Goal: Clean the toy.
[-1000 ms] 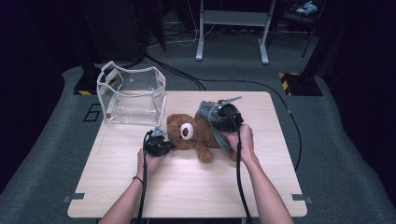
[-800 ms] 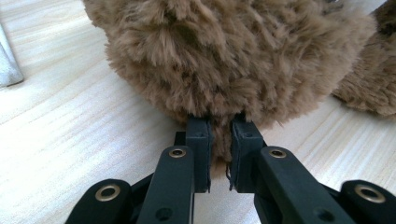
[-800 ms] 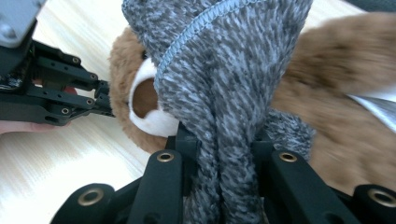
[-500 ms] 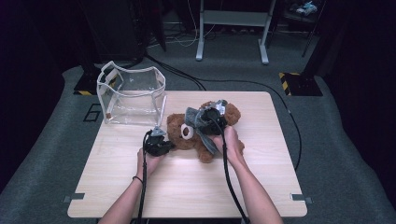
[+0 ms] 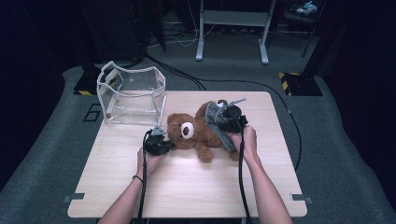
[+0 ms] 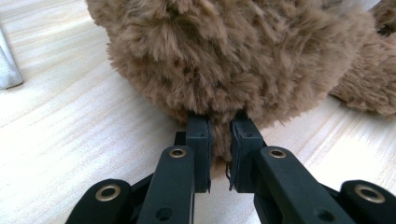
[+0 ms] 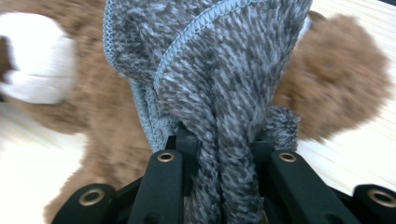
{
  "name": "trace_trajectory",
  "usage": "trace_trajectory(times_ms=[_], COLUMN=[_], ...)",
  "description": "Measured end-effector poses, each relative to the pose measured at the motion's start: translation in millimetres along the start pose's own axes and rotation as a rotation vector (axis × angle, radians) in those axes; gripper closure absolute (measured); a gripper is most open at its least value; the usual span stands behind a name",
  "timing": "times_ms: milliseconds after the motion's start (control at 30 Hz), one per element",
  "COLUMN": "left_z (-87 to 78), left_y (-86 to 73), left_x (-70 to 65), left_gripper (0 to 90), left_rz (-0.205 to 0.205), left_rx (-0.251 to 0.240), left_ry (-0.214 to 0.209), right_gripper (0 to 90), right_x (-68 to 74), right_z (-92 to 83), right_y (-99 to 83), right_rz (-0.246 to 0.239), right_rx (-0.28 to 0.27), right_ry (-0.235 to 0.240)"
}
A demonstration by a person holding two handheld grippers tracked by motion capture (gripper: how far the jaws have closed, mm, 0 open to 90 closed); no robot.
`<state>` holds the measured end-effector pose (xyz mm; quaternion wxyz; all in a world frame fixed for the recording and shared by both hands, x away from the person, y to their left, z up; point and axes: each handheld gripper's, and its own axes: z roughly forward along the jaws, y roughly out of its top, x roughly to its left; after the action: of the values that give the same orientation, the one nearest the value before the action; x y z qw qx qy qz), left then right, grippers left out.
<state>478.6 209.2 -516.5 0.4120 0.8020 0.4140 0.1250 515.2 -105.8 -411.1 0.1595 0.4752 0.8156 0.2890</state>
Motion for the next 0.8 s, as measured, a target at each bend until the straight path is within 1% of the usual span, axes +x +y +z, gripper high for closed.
trace_trajectory(times_ms=[67, 100, 133, 167, 233, 267, 333, 367, 467, 500, 533, 600, 667, 733, 767, 800], left_z=[0.2, 0.6, 0.6, 1.1, 1.7, 1.9, 2.1, 2.1, 1.8, 1.8, 2.0, 2.0, 2.3, 1.8, 1.8, 1.9], left_y=[-0.2, -0.1, -0.1, -0.1, -0.3, -0.4, -0.3, -0.3, -0.1, -0.1, -0.3, -0.1, -0.2, -0.2, -0.3, -0.4], left_x=[0.1, 0.7, 0.7, 0.7, 0.5, 0.3, 0.5, 0.5, 0.9, 0.8, 0.6, 1.0, 1.1, 1.5, 1.5, 1.6], left_gripper=[81.0, 81.0, 80.9, 81.0, 81.0, 81.0, 81.0, 81.0, 80.9, 80.9, 80.9, 80.9, 80.9, 80.9, 80.9, 80.9], left_rz=[0.0, 0.004, 0.004, 0.004, 0.0, -0.003, 0.003, 0.003, 0.005, 0.004, -0.002, 0.004, 0.001, 0.005, 0.006, 0.003], left_rx=[0.0, 0.004, 0.004, 0.005, 0.0, -0.001, 0.001, 0.001, 0.0, 0.0, -0.001, -0.002, -0.003, 0.004, 0.005, 0.004], left_ry=[0.002, 0.002, 0.002, 0.002, -0.001, 0.0, -0.002, -0.002, -0.002, -0.003, -0.003, -0.004, -0.006, -0.004, -0.004, -0.007], right_gripper=[74.3, 74.4, 74.4, 74.4, 74.4, 74.4, 74.4, 74.4, 74.2, 74.2, 74.2, 74.1, 74.0, 74.0, 73.9, 73.8], right_x=[-8.0, -12.7, -12.7, -21.7, -29.2, -32.7, -37.2, -37.2, -43.6, -46.1, -48.0, -54.5, -58.8, -63.2, -65.3, -69.3], right_z=[0.1, 1.3, 1.3, 3.6, 8.1, 10.2, 14.7, 14.7, 22.4, 24.4, 26.8, 31.8, 34.8, 37.7, 39.8, 41.4], right_y=[-3.9, -6.4, -6.4, -11.8, -17.8, -20.4, -23.9, -23.9, -24.2, -24.3, -24.5, -24.5, -23.3, -20.7, -19.8, -19.6], right_rz=[0.032, 0.038, 0.038, 0.066, 0.088, 0.098, 0.112, 0.112, 0.13, 0.127, 0.142, 0.156, 0.162, 0.157, 0.173, 0.195], right_rx=[0.004, 0.006, 0.006, 0.03, 0.044, 0.055, 0.065, 0.065, 0.08, 0.077, 0.083, 0.092, 0.099, 0.102, 0.119, 0.122], right_ry=[-0.011, -0.024, -0.024, -0.026, -0.041, -0.032, -0.032, -0.032, -0.038, -0.037, -0.044, -0.06, -0.069, -0.111, -0.121, -0.124])
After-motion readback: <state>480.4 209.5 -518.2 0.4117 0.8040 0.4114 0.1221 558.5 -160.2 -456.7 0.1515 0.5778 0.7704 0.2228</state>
